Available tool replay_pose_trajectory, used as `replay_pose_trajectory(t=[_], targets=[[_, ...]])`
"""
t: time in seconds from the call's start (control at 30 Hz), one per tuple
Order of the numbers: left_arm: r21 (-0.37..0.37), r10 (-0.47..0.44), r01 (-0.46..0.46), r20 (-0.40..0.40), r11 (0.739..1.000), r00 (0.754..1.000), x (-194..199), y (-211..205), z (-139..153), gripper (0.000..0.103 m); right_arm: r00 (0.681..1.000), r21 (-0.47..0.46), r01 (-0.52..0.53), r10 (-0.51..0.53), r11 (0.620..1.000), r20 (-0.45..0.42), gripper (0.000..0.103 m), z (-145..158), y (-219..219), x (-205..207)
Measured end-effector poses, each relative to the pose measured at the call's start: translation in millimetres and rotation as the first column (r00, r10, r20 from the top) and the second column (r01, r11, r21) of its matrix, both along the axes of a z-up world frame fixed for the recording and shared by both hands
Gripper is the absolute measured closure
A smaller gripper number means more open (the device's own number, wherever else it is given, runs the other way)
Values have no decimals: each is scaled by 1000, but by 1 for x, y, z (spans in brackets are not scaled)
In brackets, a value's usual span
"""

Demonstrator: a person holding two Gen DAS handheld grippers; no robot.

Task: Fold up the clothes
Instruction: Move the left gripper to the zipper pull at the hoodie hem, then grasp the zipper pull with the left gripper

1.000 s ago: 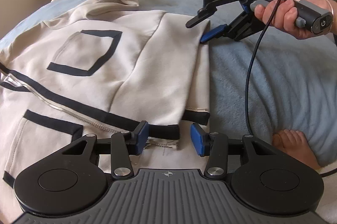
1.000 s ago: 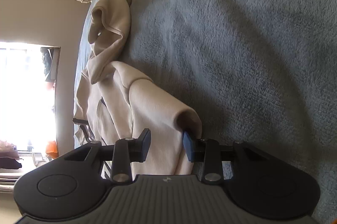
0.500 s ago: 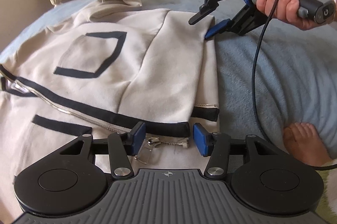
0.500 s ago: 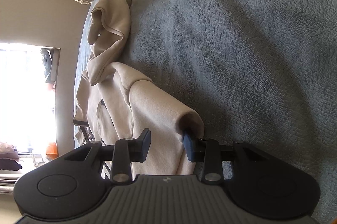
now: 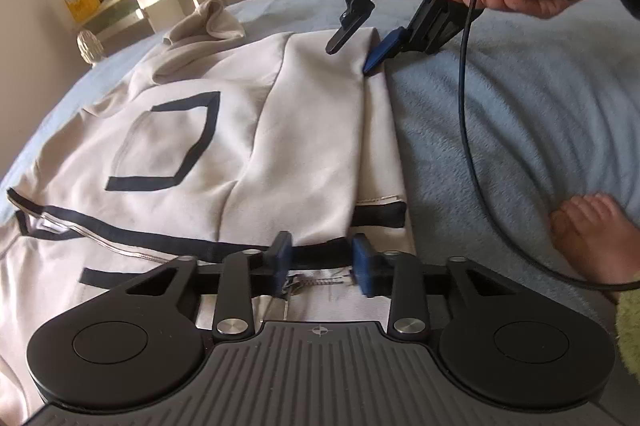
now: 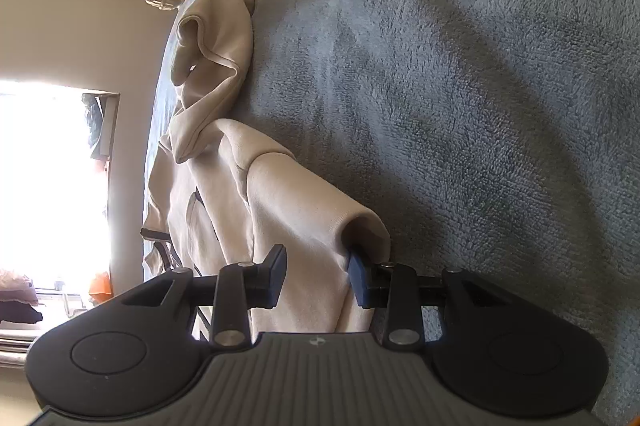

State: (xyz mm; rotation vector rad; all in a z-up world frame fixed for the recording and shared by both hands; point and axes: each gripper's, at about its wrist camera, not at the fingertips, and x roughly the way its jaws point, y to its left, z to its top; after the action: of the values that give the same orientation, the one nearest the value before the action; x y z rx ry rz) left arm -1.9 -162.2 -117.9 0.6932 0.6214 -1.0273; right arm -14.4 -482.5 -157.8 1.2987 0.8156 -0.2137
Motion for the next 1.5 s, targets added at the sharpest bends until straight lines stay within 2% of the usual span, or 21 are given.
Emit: replay_pose_trajectory(t=[0.1,0.3,0.37,0.43,0.53,0.67,0.87,1.17,1.3,1.4,1.5], targets=[[-9,0,-1,-15,1000,1000,0,0,2,84,1000,-22,13,-13,1000,7,71,2,0,-3],[-52,39,-43,-80,998,996,8,3,8,89,999,-43,43,-41,998,32,77,3,1,-8],[-64,48,-54,-102,996,994,11,3,9,91,998,-46,51,-49,998,42,84,2,1,-9],[-73,50,-59,-120,996,992,12,3,10,92,997,-48,59,-56,997,51,95,2,1,-10],[-86,42,-56,-161,995,986,15,3,13,92,995,-99,52,-43,994,91,100,12,0,-11],[-110,21,-46,-216,993,976,17,2,17,92,993,-169,46,-28,985,111,101,23,-7,-10],[-119,-27,-2,-240,993,970,16,-10,12,92,995,-239,24,-2,971,96,101,28,-17,-4],[-116,-49,17,-280,993,959,17,-19,2,92,998,-246,11,4,969,60,101,8,-23,-1],[-126,-45,6,-308,992,950,21,-19,-2,92,999,-187,4,5,982,45,101,-1,-32,-1],[-133,-43,-1,-324,991,945,23,-18,-3,91,999,-167,5,1,986,34,97,5,-35,-9],[-144,-43,-7,-337,990,941,26,-18,-5,91,1000,-217,-8,9,976,1,90,18,-32,-22]])
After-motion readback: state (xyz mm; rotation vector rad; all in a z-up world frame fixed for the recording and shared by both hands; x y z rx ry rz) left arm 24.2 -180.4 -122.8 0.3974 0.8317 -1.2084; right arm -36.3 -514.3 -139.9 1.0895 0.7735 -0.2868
